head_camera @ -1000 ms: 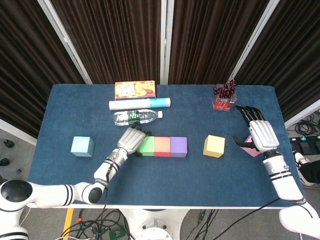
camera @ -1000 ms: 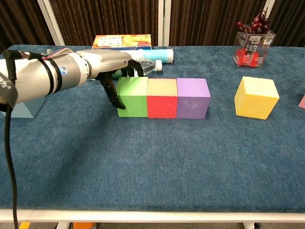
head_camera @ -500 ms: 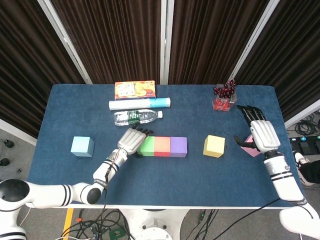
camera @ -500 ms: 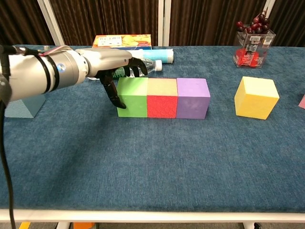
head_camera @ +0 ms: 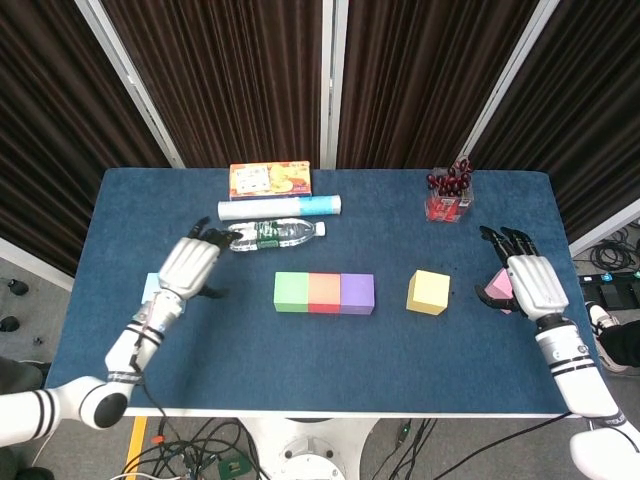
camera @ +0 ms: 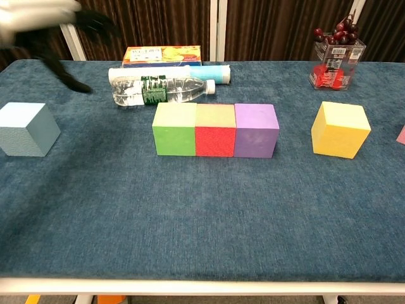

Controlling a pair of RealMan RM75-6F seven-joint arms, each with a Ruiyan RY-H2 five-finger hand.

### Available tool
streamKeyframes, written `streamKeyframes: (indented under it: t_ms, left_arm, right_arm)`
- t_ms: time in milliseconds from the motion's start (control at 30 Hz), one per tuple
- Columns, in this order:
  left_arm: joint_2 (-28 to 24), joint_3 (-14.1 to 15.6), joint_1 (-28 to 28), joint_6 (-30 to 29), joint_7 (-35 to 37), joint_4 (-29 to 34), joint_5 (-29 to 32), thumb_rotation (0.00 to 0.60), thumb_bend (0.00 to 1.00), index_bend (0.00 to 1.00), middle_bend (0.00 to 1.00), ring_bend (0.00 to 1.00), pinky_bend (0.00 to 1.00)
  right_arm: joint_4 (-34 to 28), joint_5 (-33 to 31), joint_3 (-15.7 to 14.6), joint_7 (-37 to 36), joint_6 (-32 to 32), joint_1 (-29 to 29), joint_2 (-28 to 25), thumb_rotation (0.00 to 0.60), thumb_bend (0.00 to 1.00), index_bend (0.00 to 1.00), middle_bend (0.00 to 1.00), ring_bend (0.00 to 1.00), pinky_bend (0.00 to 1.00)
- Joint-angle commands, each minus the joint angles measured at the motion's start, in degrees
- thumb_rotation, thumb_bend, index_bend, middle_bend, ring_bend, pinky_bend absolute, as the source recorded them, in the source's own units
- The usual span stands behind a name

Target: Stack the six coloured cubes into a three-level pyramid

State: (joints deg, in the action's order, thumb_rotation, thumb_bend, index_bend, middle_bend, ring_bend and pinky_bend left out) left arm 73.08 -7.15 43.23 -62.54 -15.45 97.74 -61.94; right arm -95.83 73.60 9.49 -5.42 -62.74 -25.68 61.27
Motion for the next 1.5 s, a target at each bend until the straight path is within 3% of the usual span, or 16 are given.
streamKeyframes:
  t_ms: [33, 167, 333, 700, 933, 1167, 1500]
  left_arm:
    - [-3.99, 2.39, -5.45, -6.17, 3.64, -1.38, -5.13, 0.6, 0.12, 0.17, 0.21, 0.17, 0.03]
    - [-5.75, 3.78, -11.19, -12.29, 7.04, -4.68, -7.49, 0.6, 0.12, 0.18, 0.21, 0.17, 0.03]
    - [-6.67, 4.77, -15.74, -15.18, 11.33, -5.52, -8.88, 0.6, 0.11, 0.18, 0.21, 0.17, 0.03]
    - [-7.94, 5.05, -18.03, -12.79, 14.42, -4.72, -12.06, 0.6, 0.1, 0.18, 0.21, 0.17, 0.03]
    - [-6.76, 4.32, -16.01, -6.45, 15.95, -10.32, -12.36, 0.6, 0.1, 0.18, 0.2, 0.17, 0.03]
    - [-4.22, 4.47, -12.39, 6.17, 18.36, -17.63, -9.35, 0.6, 0.1, 0.18, 0.19, 0.15, 0.03]
    - [-2.85, 3.98, -11.36, 12.04, 24.28, -19.09, -9.64, 0.6, 0.1, 0.18, 0.18, 0.15, 0.03]
  right_arm:
    - [-0.53, -0.41, -0.62, 0.85, 0.69, 0.26, -0.3, 0.6, 0.25, 0.0, 0.18, 0.0, 0.0]
    - [-1.02, -1.9, -1.47, 3.41, 1.64, 0.39, 0.4, 0.6, 0.24, 0.0, 0.18, 0.0, 0.0]
    - [0.29, -6.59, -1.35, 8.03, 2.62, -0.32, 4.53, 0.6, 0.04, 0.0, 0.15, 0.0, 0.0]
    - [3.77, -13.57, -0.3, 15.42, 5.67, -4.09, 13.03, 0.6, 0.02, 0.0, 0.14, 0.0, 0.0]
    - [1.09, -12.74, 0.34, 16.44, 5.11, -4.7, 11.41, 0.6, 0.02, 0.0, 0.14, 0.0, 0.0]
    - [-4.22, -11.0, 1.38, 15.43, 2.89, -3.85, 6.81, 0.6, 0.02, 0.0, 0.14, 0.0, 0.0]
    - [-7.04, -10.85, 2.61, 14.29, 1.43, -3.31, 3.07, 0.6, 0.02, 0.0, 0.14, 0.0, 0.0]
